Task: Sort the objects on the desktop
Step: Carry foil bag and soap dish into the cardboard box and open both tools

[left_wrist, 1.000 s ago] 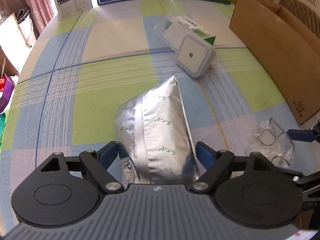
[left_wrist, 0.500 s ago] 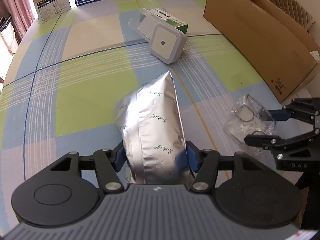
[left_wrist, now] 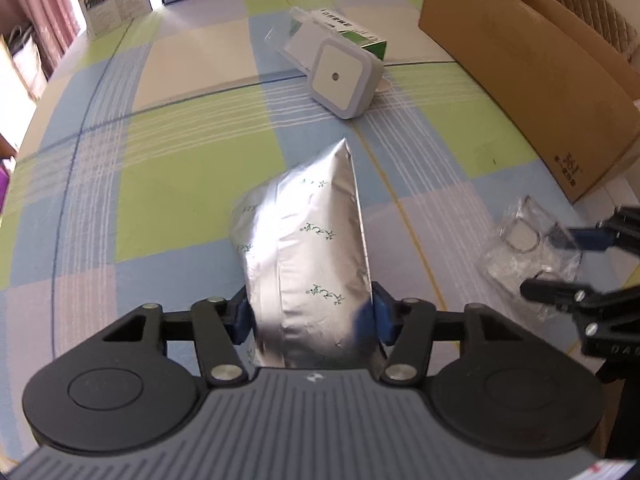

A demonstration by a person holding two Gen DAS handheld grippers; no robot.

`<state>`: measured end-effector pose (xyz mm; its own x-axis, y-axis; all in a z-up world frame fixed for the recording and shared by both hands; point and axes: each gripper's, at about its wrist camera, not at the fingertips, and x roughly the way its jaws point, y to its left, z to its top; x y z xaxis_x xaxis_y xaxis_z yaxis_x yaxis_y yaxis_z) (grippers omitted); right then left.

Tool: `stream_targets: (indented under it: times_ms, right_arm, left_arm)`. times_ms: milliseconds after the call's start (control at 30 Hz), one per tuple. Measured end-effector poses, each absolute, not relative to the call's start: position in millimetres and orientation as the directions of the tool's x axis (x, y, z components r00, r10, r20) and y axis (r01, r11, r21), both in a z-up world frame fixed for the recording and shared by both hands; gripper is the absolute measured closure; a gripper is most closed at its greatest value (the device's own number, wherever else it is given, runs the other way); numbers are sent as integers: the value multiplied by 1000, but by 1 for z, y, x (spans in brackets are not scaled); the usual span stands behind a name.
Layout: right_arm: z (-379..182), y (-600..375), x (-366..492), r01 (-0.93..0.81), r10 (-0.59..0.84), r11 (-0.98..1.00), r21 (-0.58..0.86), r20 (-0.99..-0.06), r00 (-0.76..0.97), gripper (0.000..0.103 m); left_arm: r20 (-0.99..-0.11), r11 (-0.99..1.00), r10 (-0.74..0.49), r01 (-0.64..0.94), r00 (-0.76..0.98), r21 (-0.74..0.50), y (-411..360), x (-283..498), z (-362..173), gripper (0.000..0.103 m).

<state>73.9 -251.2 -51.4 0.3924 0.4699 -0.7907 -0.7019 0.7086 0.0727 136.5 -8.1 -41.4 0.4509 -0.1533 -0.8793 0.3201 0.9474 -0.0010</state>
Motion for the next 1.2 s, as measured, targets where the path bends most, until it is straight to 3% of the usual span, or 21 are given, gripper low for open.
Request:
stream_targets:
  times_ms: [633,1200]
  right_arm:
    - [7,-288,48,-661,482,750,14,-697,531,51]
    - [73,-353,70,-542,439,840,-19,-564,700,51]
  left_arm:
    - [-810,912,-213,409,547,36,-51,85,24,52]
    - [-729,827,-376,562,571,14,-140,84,82,52]
